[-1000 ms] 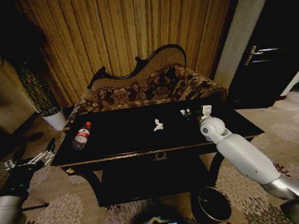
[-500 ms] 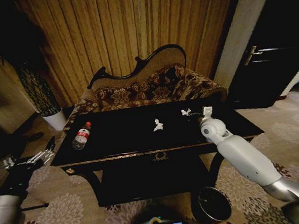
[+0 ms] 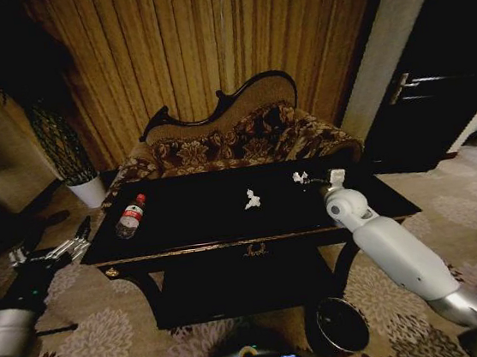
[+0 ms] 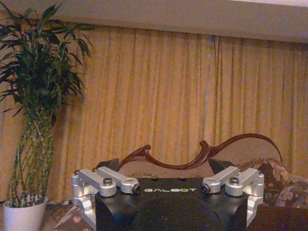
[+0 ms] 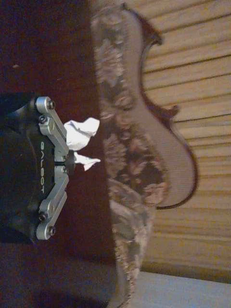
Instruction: Move to the front of the table and place the trash on the table into the trash bin.
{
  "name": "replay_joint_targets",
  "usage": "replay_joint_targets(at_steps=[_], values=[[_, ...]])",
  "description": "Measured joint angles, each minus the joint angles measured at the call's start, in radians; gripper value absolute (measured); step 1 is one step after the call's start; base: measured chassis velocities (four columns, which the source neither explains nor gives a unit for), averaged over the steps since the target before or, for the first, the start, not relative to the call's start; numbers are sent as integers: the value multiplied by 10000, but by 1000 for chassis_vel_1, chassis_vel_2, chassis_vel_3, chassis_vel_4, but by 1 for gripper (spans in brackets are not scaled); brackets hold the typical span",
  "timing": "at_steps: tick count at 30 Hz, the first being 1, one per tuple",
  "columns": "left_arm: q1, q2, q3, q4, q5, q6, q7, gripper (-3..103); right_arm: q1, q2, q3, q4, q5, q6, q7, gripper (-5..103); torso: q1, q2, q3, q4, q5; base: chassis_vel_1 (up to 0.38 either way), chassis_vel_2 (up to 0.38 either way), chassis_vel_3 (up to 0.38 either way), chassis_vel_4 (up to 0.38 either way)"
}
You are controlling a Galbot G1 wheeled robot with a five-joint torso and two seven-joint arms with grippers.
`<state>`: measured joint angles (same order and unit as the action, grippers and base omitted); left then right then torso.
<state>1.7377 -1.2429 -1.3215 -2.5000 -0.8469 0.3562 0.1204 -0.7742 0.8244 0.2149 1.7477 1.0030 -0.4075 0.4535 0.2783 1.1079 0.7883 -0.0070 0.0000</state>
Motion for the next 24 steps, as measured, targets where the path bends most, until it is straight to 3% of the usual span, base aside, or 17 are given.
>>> replay_joint_targets(at_steps=[3, 7, 12, 24], values=[[-125, 3, 191, 0, 29, 0, -93, 100, -939, -180, 1003, 806, -144, 734, -587, 0, 1, 0, 0, -1, 1, 0, 0, 0, 0], [-235, 5, 326, 1, 49, -17, -269, 100, -1737, -312, 1769, 1417, -345, 1019, -913, 0, 0, 0, 0, -2, 0, 0, 0, 0, 0], [-558, 132, 619, 1, -11, -152, -656, 100, -3311, -482, 2844, 2174, -1381, 1689, -1633, 0, -1, 1, 0, -3, 2, 0, 0, 0, 0], [-760, 459, 670, 475, -182, 98, -704, 100, -5206, -313, 4597, 3647, -1565, 1755, -1971, 0, -1, 1, -1, 0, 0, 0, 0, 0, 0]])
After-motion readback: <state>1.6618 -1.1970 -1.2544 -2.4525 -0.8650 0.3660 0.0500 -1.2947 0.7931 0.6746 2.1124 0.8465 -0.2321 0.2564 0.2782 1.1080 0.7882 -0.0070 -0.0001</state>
